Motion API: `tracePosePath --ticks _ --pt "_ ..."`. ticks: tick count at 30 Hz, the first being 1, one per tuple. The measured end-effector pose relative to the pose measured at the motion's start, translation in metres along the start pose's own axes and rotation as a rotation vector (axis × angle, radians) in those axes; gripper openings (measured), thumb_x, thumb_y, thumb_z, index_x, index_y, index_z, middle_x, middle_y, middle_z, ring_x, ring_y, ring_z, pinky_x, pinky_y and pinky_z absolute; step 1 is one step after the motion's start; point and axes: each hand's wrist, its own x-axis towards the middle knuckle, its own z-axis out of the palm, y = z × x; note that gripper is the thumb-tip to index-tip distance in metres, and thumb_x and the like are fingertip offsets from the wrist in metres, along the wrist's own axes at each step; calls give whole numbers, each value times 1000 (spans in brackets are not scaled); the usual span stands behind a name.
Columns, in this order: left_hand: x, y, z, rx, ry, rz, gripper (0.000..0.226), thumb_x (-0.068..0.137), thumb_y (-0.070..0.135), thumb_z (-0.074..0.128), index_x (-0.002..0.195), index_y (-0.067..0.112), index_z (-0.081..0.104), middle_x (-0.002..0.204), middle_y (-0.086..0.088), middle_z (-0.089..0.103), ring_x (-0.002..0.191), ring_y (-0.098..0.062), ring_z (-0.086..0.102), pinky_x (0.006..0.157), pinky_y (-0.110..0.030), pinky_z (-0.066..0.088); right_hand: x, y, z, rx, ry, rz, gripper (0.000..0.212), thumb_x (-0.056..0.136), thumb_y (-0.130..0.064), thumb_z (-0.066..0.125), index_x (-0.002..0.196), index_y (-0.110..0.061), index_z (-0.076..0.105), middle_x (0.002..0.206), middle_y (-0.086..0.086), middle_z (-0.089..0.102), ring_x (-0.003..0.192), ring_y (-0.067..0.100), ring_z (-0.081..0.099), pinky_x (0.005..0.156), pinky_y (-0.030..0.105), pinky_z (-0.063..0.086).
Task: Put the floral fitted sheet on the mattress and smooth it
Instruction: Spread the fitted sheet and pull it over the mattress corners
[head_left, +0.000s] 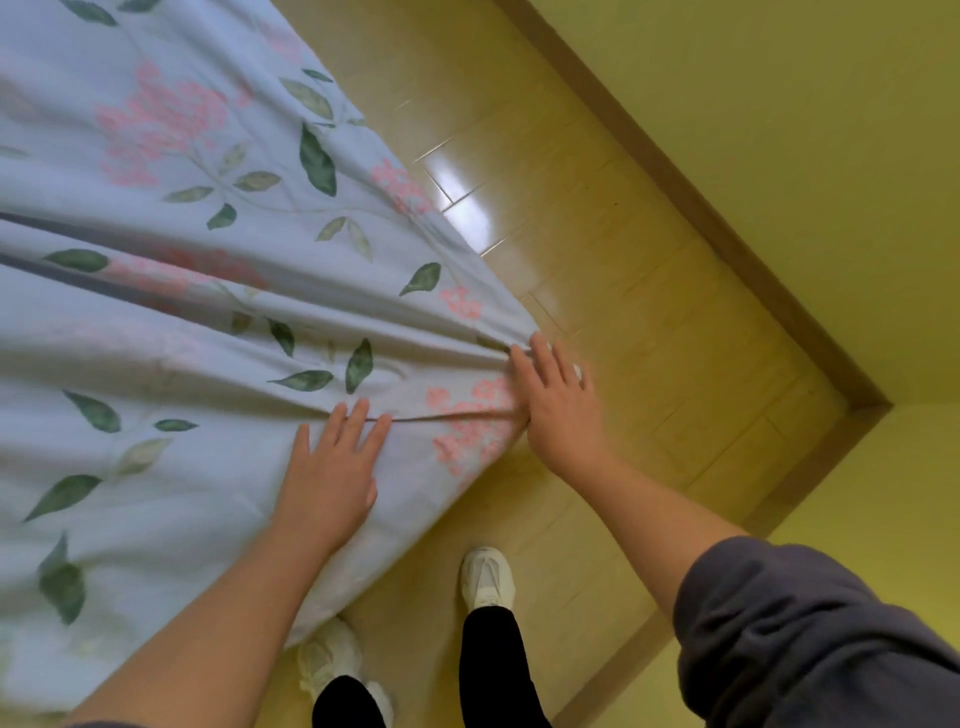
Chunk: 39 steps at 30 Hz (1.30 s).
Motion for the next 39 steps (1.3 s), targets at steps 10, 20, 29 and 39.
tracePosePath --ticks 10,20,29,39 --pt "-120 -120 55 42 -184 -114 70 94 37 48 151 27 9 160 0 2 144 -18 15 110 -38 26 -48 -181 40 -91 -168 -493 54 92 -24 51 144 -17 37 157 11 21 144 32 21 111 55 21" --pt "-144 -211 99 -77 118 -121 26 73 1 67 91 20 63 94 -2 59 92 -26 59 87 -40 38 -36 -273 70 -166 -30 -481 16 90 -16 50 101 -14 61 114 8 51 102 30 48 83 39 35" --pt "-175 -221 105 -253 -181 23 16 93 15 44 84 28 45 95 6 61 82 -17 51 74 -29 34 -79 -297 60 -290 -399 -645 19 94 -14 46 110 -17 56 118 4 47 107 26 45 84 36 37" --pt "-213 -263 149 -1366 423 -1399 40 88 4 50 128 -2 44 131 -29 46 117 -43 48 97 -45 40 -52 -335 36 -202 -748 -413 19 90 -17 49 105 -13 59 107 9 61 92 29 57 78 37 48"
